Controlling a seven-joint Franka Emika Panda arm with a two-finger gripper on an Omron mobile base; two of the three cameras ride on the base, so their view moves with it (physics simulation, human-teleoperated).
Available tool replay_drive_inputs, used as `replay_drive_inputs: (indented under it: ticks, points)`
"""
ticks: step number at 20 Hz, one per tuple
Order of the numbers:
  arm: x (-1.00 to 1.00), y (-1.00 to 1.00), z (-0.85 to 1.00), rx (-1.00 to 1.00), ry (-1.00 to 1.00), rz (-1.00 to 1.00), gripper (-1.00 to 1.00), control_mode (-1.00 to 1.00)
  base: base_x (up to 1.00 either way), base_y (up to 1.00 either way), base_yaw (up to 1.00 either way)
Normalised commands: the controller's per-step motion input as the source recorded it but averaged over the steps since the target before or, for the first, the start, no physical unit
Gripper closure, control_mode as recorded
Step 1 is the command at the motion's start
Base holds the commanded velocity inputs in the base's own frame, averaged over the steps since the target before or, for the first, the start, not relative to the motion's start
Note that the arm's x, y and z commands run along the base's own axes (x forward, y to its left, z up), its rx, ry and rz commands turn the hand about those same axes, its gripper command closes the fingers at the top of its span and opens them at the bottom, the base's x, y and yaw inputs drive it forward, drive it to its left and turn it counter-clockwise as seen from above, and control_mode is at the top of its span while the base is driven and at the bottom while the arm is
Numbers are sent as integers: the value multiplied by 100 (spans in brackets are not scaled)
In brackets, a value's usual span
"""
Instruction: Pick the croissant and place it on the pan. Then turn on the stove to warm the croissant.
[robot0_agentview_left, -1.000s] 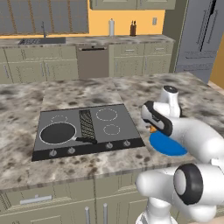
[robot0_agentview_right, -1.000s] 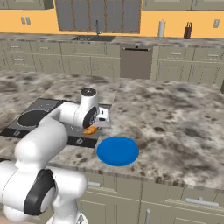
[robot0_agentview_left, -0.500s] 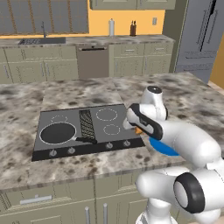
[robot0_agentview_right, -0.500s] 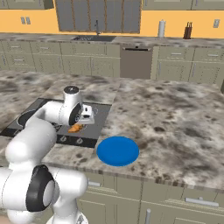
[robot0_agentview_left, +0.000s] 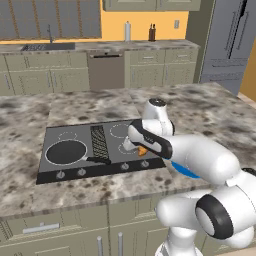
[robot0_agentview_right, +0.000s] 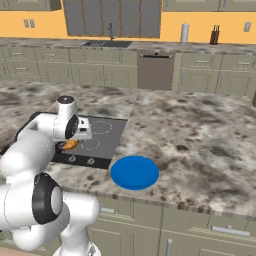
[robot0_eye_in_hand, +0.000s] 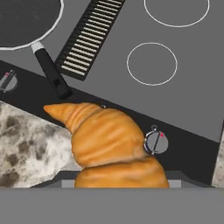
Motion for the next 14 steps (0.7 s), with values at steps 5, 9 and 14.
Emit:
replay_drive_inputs:
  ticks: [5, 9, 14]
  points:
    - [4, 53, 4, 0, 1, 2, 100, -100, 0, 0, 0]
    - [0, 54, 9, 0, 0, 2, 100, -100, 0, 0, 0]
    - [3, 51, 1, 0, 1, 0, 100, -100, 0, 0, 0]
